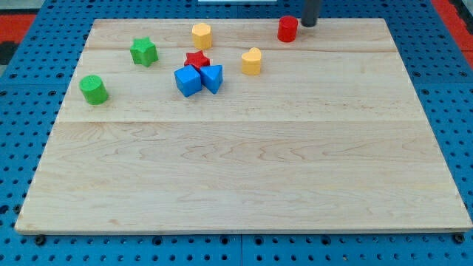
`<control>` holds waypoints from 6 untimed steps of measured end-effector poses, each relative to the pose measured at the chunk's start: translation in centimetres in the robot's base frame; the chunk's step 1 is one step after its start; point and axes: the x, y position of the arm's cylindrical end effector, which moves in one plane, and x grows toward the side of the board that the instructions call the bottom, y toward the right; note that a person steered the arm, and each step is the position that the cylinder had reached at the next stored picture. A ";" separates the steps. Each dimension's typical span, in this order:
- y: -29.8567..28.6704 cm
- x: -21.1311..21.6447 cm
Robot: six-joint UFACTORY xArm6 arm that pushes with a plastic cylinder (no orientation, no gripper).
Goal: Push the red circle into the yellow hexagon
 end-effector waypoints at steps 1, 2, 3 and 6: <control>-4.5 2.7; -1.6 3.6; -4.6 4.7; -3.0 7.9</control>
